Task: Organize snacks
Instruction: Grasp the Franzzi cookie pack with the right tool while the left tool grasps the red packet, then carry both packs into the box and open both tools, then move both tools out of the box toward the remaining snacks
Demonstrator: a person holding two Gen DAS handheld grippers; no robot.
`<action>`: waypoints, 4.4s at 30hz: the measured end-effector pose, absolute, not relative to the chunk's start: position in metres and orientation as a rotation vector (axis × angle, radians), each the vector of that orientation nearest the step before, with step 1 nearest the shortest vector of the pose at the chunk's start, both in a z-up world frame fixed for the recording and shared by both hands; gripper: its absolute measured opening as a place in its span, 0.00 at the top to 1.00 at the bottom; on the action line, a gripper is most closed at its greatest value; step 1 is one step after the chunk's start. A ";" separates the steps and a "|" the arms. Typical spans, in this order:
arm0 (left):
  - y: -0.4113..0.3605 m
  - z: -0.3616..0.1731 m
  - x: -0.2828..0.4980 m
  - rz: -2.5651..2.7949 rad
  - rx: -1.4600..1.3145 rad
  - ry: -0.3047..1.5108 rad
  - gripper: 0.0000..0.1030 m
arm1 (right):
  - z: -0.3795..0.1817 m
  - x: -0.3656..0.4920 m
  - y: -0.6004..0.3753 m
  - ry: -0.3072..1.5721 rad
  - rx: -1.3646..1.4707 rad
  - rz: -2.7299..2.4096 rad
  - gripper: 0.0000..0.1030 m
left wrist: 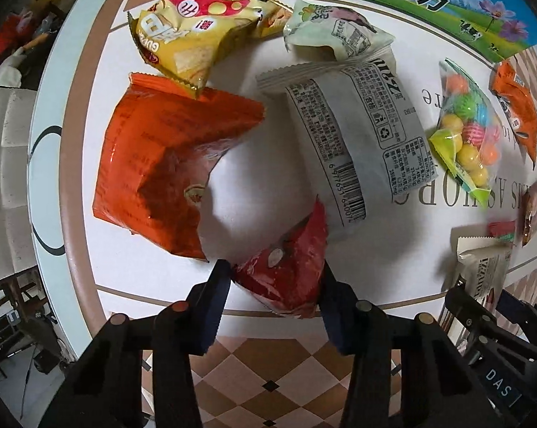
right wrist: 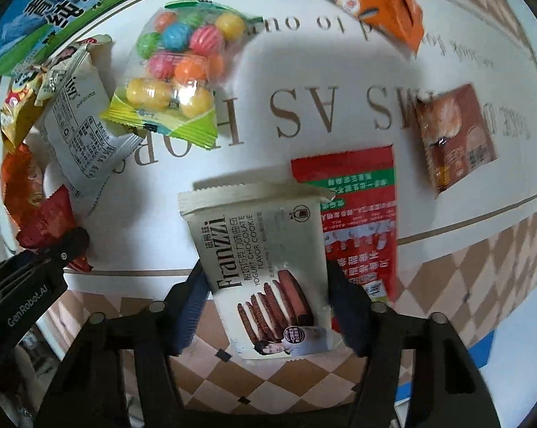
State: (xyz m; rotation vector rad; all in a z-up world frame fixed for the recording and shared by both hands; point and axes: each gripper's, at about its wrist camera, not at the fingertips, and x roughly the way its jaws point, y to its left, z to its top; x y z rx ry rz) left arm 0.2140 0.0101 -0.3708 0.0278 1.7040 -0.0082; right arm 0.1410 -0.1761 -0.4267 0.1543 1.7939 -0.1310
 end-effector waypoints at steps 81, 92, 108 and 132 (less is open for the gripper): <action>0.054 -0.292 0.470 -0.012 -0.251 1.788 0.26 | -0.388 0.480 -0.117 1.700 0.334 0.193 0.11; 0.049 -0.242 0.431 0.012 -0.174 1.584 0.26 | -0.357 0.450 -0.121 1.581 0.172 0.105 0.11; 0.045 -0.151 0.346 -0.011 -0.028 1.214 0.26 | -0.249 0.352 -0.138 1.275 0.055 -0.034 0.11; 0.061 -0.151 0.245 -0.044 -0.065 1.189 0.01 | -0.234 0.228 -0.175 1.323 0.238 -0.002 0.04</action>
